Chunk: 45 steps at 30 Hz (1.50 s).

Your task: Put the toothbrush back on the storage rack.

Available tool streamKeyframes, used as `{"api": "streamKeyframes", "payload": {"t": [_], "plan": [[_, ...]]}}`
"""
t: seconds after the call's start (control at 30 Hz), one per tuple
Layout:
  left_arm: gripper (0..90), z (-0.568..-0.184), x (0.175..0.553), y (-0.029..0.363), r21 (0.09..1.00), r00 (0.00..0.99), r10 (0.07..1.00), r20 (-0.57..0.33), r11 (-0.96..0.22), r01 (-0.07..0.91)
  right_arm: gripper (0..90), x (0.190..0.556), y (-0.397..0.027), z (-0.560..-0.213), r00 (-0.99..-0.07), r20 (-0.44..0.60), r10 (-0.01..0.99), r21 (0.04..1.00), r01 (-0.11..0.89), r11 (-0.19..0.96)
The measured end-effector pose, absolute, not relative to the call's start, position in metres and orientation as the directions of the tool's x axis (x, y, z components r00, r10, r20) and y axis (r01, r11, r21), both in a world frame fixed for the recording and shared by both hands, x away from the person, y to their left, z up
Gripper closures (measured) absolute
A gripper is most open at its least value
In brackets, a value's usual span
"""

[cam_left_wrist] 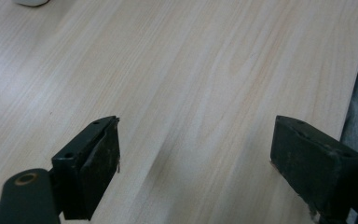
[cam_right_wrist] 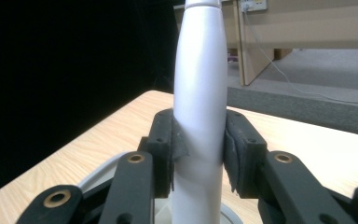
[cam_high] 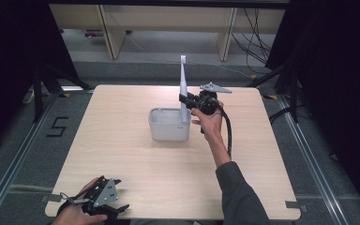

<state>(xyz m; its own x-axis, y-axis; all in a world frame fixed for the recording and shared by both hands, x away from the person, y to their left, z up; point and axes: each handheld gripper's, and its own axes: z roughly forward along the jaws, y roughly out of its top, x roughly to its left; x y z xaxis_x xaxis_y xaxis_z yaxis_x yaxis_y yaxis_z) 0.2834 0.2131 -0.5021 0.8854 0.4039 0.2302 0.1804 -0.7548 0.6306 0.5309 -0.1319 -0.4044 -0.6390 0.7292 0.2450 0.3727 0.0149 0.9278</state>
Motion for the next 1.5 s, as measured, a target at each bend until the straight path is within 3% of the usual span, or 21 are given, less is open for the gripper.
{"api": "streamKeyframes", "payload": {"t": [0.6,1.1,1.33,1.5], "plan": [[15.4,-0.504,0.282,0.212,0.640,0.878,0.413,0.242,-0.748,0.175,66.6,0.521,-0.134,-0.417,-0.646,0.217,0.732,0.921,0.383,0.065],[15.4,-0.504,0.282,0.212,0.634,0.878,0.410,0.246,-0.754,0.175,66.6,0.516,-0.134,-0.422,-0.649,0.125,0.751,0.923,0.354,0.152],[15.4,-0.504,0.282,0.212,0.633,0.879,0.410,0.245,-0.754,0.175,66.6,0.514,-0.133,-0.427,-0.649,0.145,0.747,0.912,0.381,0.154],[15.4,-0.504,0.283,0.212,0.630,0.879,0.407,0.248,-0.757,0.173,66.6,0.514,-0.133,-0.430,-0.654,0.091,0.751,0.917,0.349,0.192]]}}
